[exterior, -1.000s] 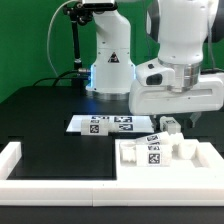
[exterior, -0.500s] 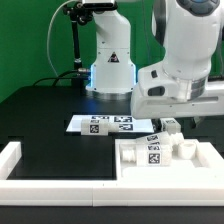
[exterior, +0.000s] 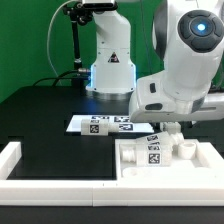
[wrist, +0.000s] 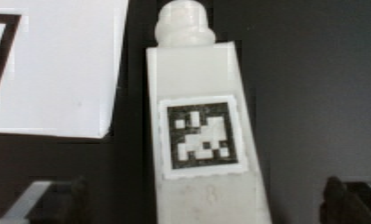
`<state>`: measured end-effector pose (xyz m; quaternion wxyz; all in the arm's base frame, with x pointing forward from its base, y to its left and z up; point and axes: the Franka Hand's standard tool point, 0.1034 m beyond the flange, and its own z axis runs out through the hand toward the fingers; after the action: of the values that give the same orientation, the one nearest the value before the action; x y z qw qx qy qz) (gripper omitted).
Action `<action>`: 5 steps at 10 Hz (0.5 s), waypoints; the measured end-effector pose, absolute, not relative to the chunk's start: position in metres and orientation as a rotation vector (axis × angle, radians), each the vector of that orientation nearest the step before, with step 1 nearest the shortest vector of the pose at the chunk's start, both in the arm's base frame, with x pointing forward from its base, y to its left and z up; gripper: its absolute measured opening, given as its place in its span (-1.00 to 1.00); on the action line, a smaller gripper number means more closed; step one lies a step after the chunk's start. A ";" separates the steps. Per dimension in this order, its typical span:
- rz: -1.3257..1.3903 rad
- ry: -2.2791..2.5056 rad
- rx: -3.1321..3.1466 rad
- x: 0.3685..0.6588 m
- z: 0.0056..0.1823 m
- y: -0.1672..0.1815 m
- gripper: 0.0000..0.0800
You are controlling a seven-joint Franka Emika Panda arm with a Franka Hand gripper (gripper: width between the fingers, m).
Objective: Assemble one leg
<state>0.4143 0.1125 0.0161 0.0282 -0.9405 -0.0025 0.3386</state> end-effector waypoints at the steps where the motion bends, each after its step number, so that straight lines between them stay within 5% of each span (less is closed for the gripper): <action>1: 1.081 0.022 -2.898 0.411 0.017 0.113 0.62; 5: 1.265 0.098 -2.864 0.420 0.013 0.120 0.62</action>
Offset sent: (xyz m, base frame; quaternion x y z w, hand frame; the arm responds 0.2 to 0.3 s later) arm 0.0139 0.0105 0.0002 -0.0083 -0.0804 0.0438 0.9958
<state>0.4199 0.1202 0.0134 0.0048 -0.9143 0.0314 0.4038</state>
